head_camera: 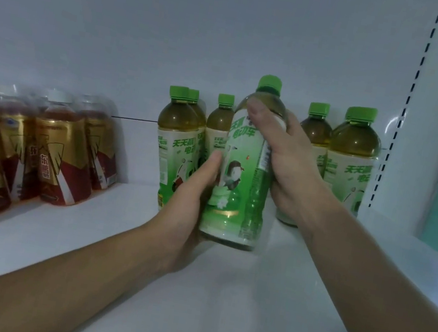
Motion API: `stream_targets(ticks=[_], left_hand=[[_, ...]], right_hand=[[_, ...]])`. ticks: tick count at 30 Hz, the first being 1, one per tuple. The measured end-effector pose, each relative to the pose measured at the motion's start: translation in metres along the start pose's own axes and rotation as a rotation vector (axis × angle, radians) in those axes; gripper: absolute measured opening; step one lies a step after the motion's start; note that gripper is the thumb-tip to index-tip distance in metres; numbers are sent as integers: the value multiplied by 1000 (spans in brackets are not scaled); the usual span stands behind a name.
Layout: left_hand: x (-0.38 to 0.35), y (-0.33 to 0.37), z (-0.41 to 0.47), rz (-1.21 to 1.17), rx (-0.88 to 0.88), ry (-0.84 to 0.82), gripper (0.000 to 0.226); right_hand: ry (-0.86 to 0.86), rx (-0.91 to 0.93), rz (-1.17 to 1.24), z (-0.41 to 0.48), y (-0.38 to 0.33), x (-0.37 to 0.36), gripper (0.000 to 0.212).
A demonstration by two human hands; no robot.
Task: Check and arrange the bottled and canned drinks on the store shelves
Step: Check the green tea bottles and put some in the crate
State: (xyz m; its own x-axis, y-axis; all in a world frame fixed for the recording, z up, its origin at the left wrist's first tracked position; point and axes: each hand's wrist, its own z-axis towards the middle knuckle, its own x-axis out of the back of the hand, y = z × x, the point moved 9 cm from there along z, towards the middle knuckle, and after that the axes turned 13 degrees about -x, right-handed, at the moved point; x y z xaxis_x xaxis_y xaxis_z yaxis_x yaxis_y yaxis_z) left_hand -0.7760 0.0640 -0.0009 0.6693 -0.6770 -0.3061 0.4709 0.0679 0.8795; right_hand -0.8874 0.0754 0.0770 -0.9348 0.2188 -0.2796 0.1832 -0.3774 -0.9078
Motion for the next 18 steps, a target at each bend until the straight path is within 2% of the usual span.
stream_targets(ticks=[2,3,6,8,10,14,16,18], left_hand=[[2,9,4,106,-134,19,57],[4,10,5,134,-153,37,52],[6,4,2,-40,-25,49,51],[-4,-1,-3,-175,105,-24,56],[-4,-3,-3,-139,119,-37,62],[11,4,6,70,-48,84,59],[16,3,5,70,-21,132,55],[9,-5,-3,1,115,81,57]], right_hand=[[90,82,-115,0,-7,6,57],[65,67,-106,0,-5,5,57],[-139,-137,40,2,16,-9,58],[-181,-196,16,1,21,-11,58],[-116,-130,-26,2,15,-5,54],[83,82,-172,-1,-5,7,62],[35,59,-160,1,-2,3,70],[-96,-72,-5,0,7,-6,74]])
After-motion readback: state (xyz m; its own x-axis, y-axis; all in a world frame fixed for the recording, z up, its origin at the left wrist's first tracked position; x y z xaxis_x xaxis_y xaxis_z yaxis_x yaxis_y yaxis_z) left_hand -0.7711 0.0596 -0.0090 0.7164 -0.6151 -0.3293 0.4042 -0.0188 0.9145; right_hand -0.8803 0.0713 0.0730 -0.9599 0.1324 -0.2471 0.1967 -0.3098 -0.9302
